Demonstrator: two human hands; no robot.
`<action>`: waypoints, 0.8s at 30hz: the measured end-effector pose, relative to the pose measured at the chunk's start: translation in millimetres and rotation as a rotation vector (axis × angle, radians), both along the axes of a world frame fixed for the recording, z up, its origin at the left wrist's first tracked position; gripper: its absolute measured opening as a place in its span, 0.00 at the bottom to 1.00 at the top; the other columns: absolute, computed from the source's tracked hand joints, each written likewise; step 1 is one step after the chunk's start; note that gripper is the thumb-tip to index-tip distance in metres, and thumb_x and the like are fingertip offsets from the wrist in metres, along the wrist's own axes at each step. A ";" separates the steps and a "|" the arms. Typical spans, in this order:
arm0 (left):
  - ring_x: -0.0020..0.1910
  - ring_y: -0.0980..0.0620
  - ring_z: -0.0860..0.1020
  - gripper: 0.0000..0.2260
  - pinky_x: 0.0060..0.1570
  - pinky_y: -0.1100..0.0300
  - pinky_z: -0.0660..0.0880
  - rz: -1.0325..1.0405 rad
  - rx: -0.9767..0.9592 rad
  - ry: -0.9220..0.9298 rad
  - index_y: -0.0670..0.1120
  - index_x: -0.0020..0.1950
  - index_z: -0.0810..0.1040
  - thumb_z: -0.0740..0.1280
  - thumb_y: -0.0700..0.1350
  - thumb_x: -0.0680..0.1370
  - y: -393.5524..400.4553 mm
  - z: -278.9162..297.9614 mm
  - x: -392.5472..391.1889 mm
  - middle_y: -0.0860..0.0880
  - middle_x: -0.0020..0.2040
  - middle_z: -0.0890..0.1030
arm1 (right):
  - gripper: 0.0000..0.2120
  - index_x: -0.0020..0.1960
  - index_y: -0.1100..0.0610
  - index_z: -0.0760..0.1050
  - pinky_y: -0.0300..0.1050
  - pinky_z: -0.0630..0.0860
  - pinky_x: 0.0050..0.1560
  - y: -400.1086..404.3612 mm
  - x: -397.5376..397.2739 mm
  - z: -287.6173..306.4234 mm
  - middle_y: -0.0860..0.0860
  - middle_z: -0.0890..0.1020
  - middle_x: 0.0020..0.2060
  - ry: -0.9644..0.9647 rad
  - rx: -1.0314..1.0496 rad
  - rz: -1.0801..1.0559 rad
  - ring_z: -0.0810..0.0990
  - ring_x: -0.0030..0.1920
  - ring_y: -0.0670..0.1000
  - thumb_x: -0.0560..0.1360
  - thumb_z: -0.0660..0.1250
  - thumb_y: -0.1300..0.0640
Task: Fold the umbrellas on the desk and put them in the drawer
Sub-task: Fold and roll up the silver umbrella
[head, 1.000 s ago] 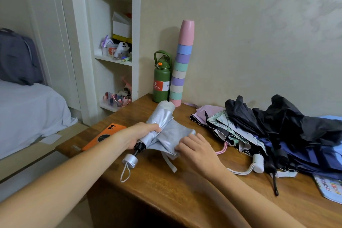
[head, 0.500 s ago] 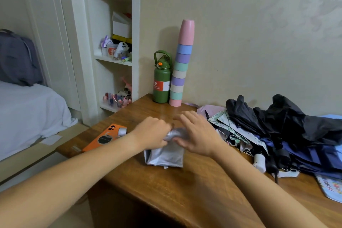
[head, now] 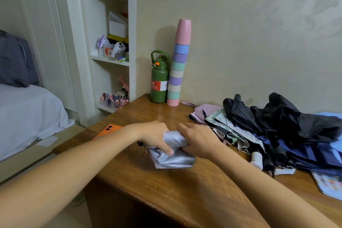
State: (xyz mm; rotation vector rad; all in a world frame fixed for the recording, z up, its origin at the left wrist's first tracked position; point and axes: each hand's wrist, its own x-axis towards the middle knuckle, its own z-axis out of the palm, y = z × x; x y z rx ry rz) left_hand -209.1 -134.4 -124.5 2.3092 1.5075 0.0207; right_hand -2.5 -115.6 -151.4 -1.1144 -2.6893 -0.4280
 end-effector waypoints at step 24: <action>0.46 0.47 0.81 0.10 0.43 0.52 0.76 -0.128 0.806 0.306 0.50 0.56 0.74 0.72 0.48 0.78 -19.4 -31.0 0.1 0.51 0.47 0.81 | 0.20 0.41 0.52 0.75 0.47 0.74 0.38 -5.2 0.4 4.0 0.48 0.81 0.35 0.159 -0.549 -0.110 0.78 0.35 0.49 0.67 0.79 0.39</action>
